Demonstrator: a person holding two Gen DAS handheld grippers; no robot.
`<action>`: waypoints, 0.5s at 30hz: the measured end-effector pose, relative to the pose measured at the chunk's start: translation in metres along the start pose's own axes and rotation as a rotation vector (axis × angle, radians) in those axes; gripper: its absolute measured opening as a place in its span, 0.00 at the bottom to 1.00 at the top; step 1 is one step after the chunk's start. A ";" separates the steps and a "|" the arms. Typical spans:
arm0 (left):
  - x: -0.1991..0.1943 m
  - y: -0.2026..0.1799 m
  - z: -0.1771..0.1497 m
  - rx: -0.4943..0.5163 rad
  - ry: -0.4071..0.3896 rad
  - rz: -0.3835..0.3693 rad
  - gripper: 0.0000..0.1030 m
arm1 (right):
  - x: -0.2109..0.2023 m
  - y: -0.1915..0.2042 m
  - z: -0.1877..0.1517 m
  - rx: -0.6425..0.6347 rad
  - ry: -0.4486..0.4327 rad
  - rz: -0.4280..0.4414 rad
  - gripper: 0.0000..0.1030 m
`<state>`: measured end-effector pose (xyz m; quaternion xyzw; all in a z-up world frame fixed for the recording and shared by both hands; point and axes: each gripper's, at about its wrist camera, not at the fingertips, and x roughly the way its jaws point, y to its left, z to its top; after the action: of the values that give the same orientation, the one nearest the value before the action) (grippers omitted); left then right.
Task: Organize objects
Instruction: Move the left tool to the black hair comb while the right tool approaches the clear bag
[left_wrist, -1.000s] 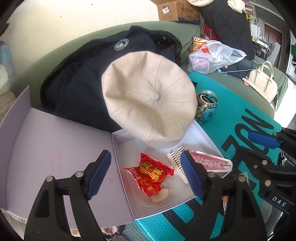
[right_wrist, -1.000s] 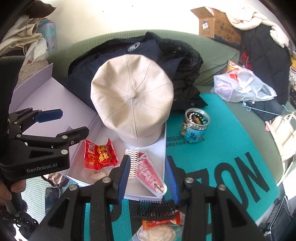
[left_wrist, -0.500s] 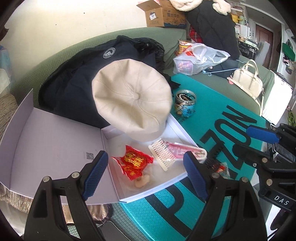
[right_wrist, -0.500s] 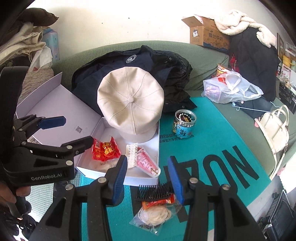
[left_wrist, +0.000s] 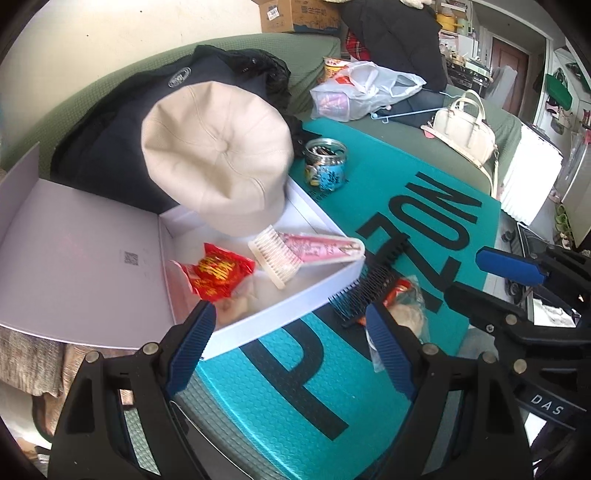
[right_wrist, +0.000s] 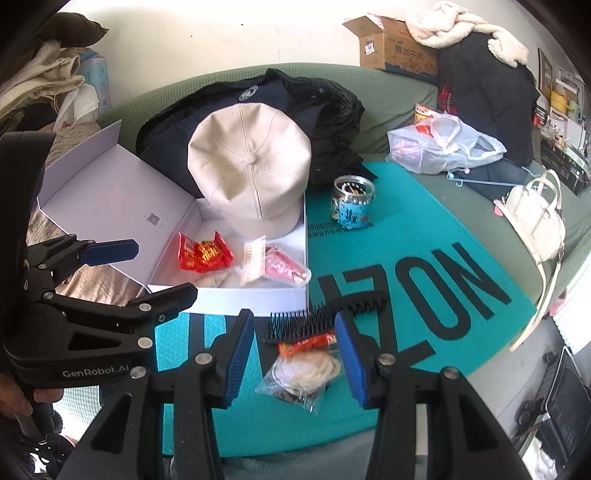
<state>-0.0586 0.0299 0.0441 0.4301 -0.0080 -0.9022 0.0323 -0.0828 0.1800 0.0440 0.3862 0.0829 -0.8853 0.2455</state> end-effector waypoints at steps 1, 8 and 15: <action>0.002 -0.002 -0.003 0.005 0.005 -0.005 0.80 | 0.001 -0.001 -0.004 0.005 0.005 -0.005 0.44; 0.020 -0.010 -0.019 0.022 0.020 -0.069 0.80 | 0.011 -0.006 -0.028 0.046 0.031 -0.027 0.44; 0.048 -0.011 -0.034 0.014 0.064 -0.111 0.80 | 0.026 -0.016 -0.051 0.103 0.070 -0.020 0.52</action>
<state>-0.0632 0.0387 -0.0151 0.4588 0.0108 -0.8883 -0.0204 -0.0728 0.2011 -0.0104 0.4283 0.0498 -0.8767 0.2135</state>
